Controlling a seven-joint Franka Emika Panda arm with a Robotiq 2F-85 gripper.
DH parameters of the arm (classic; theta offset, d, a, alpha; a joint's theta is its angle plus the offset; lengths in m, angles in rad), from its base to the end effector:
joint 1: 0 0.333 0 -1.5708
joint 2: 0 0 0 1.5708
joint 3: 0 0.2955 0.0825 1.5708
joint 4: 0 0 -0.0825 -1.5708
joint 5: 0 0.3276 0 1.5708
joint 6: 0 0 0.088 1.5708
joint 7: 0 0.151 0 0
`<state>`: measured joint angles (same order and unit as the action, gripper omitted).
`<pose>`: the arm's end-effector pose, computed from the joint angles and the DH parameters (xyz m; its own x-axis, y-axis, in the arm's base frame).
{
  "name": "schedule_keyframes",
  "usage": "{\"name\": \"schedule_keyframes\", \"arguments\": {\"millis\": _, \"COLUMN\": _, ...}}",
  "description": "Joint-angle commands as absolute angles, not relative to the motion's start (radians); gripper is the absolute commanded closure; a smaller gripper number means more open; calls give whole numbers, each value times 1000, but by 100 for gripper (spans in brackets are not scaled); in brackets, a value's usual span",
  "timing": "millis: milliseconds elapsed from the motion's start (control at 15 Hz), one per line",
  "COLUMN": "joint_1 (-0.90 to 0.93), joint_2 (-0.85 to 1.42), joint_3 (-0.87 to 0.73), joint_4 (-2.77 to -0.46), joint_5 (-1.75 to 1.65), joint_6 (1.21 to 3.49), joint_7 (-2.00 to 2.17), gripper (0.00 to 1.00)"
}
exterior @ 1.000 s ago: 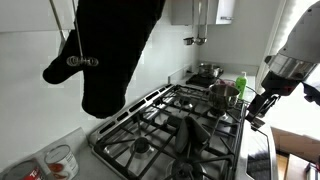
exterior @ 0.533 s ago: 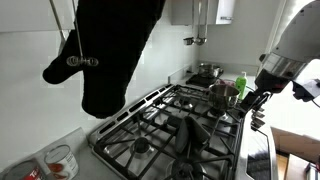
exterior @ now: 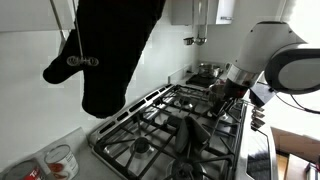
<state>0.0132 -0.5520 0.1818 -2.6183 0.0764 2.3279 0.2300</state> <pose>0.3603 0.0734 0.4183 0.9627 -0.0954 0.2533 -0.0906 -0.9954 -0.0306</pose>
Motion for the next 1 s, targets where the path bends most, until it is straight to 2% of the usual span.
{"name": "schedule_keyframes", "arguments": {"millis": 0, "joint_1": 37, "joint_2": -404, "joint_3": 182, "joint_4": -2569, "joint_5": 35, "joint_6": 2416, "joint_7": 194, "gripper": 0}}
{"name": "schedule_keyframes", "arguments": {"millis": 400, "joint_1": 34, "joint_2": -233, "joint_3": 211, "joint_4": -2529, "joint_5": -50, "joint_6": 2587, "joint_7": 255, "gripper": 0}}
{"name": "schedule_keyframes", "arguments": {"millis": 533, "joint_1": 34, "joint_2": -187, "joint_3": 211, "joint_4": -2515, "joint_5": -77, "joint_6": 2622, "joint_7": 278, "gripper": 26}}
{"name": "schedule_keyframes", "arguments": {"millis": 933, "joint_1": 50, "joint_2": -105, "joint_3": 186, "joint_4": -2481, "joint_5": -85, "joint_6": 2664, "joint_7": 283, "gripper": 72}}
